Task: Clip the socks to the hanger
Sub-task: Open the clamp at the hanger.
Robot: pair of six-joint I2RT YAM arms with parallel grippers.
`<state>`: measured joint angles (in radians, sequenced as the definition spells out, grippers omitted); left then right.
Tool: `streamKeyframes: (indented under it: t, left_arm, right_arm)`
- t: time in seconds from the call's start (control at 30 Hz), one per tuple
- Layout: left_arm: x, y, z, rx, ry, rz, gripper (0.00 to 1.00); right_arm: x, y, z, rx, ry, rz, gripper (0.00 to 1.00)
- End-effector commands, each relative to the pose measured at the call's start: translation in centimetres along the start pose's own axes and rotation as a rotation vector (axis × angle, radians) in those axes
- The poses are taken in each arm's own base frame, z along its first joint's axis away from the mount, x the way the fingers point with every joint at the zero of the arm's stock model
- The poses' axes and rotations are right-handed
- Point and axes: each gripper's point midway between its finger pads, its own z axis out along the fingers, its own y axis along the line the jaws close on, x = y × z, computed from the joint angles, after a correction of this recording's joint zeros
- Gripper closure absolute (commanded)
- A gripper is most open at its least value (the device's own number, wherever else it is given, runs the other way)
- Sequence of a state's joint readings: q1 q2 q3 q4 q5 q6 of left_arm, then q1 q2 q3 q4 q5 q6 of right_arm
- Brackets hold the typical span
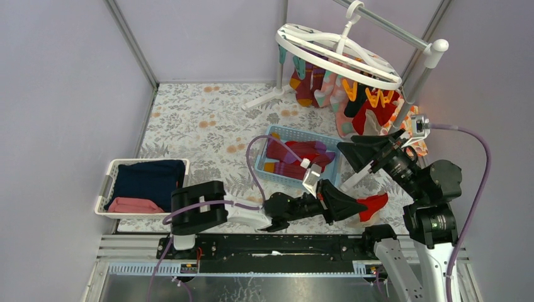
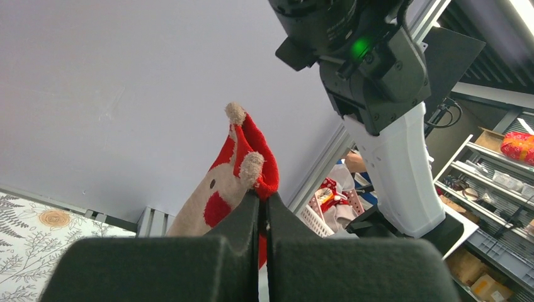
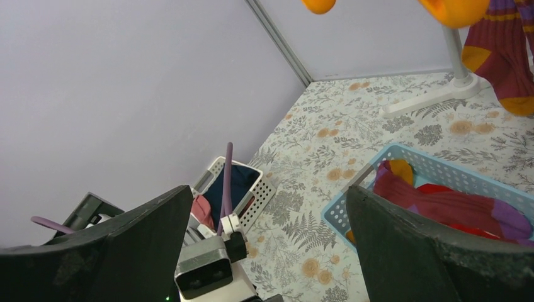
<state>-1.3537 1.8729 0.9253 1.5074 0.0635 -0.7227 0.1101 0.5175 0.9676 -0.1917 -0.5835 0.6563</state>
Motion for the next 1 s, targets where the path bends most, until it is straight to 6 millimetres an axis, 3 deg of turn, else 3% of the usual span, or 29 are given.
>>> streamKeyframes:
  t: [0.0, 0.3, 0.37, 0.5, 0.63, 0.73, 0.9, 0.97]
  left_arm:
    - [-2.1, -1.6, -0.2, 0.051, -0.043, 0.04, 1.0]
    - [-3.5, -1.7, -0.1, 0.069, -0.028, 0.126, 1.0]
    - [-3.3, -1.4, -0.3, 0.065, 0.006, 0.187, 1.0]
    - [-3.7, -0.7, -2.6, 0.079, 0.113, 0.235, 1.0]
    - [-6.7, 0.3, -4.6, 0.101, 0.213, 0.294, 1.0]
    - [-8.9, 1.4, -5.5, 0.112, 0.282, 0.333, 1.0]
    - [-12.3, 2.8, -5.3, 0.07, 0.301, 0.416, 1.0]
    - [-13.3, 3.2, -5.7, 0.056, 0.306, 0.428, 1.0]
  right_arm:
    - [-0.6, 0.4, -0.4, -0.02, -0.072, 0.011, 0.0]
    - [-1.9, 3.2, -0.4, -0.193, -0.144, -0.08, 0.0]
    - [-2.6, 4.1, -0.5, -0.192, -0.103, -0.191, 0.0]
    - [-2.5, 3.6, -0.9, -0.119, 0.01, -0.447, 0.0]
    - [-2.2, 0.8, -1.6, 0.028, 0.039, -0.572, 0.0]
    - [-1.7, 0.1, -3.0, 0.068, 0.026, -0.633, 0.0]
    - [3.2, -4.5, -3.0, 0.141, 0.175, -0.6, 0.0]
    - [4.0, -4.8, -3.1, 0.12, 0.154, -0.614, 0.0]
